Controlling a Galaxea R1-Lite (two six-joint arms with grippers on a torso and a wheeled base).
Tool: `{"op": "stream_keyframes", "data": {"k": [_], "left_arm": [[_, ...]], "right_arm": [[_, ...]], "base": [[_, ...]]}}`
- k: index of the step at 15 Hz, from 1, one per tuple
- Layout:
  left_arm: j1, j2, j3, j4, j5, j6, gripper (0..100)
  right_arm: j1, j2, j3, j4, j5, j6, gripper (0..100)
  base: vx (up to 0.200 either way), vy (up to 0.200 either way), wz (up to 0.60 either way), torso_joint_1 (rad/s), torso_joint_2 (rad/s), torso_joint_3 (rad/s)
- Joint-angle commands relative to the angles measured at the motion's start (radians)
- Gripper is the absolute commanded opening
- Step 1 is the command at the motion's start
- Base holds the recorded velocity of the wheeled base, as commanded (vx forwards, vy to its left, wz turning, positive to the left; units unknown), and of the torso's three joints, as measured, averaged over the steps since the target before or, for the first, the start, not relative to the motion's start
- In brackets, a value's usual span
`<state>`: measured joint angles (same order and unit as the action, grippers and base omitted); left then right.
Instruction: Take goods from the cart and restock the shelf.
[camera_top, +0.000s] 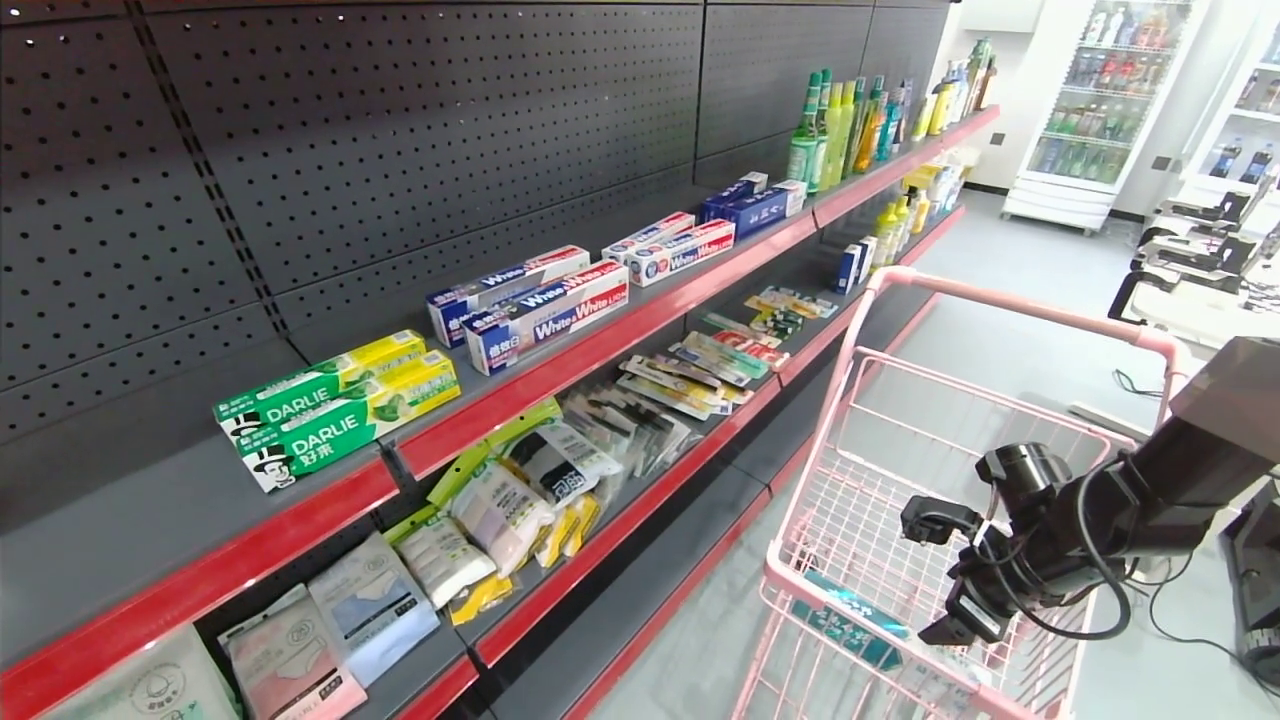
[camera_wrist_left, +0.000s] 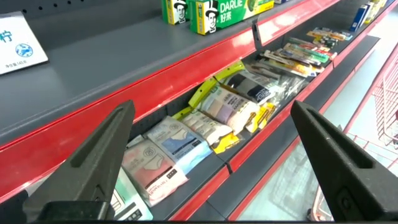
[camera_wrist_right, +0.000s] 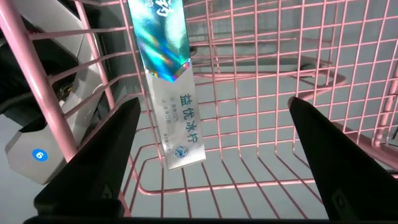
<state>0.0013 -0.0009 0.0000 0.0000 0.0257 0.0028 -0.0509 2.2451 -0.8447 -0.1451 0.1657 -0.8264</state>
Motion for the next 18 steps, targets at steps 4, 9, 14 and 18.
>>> {"op": "stream_keyframes", "data": {"k": [4, 9, 14, 18], "left_arm": [[0.0, 0.001, 0.0, 0.0, 0.0, 0.0, 100], [0.0, 0.001, 0.0, 0.0, 0.0, 0.0, 100], [0.0, 0.001, 0.0, 0.0, 0.0, 0.0, 100], [0.0, 0.001, 0.0, 0.0, 0.0, 0.0, 100]], "right_arm": [[0.006, 0.008, 0.015, 0.001, 0.001, 0.0, 100], [0.006, 0.014, 0.012, 0.001, 0.003, 0.0, 100], [0.009, 0.022, 0.012, 0.001, 0.052, 0.001, 100], [0.034, 0.054, 0.003, -0.001, 0.084, 0.001, 100]], "base": [[0.0, 0.0, 0.0, -0.041, 0.09, 0.052], [0.0, 0.0, 0.0, -0.182, 0.42, 0.232], [0.0, 0.0, 0.0, -0.03, 0.09, 0.05], [0.0, 0.0, 0.0, 0.0, 0.0, 0.0]]}}
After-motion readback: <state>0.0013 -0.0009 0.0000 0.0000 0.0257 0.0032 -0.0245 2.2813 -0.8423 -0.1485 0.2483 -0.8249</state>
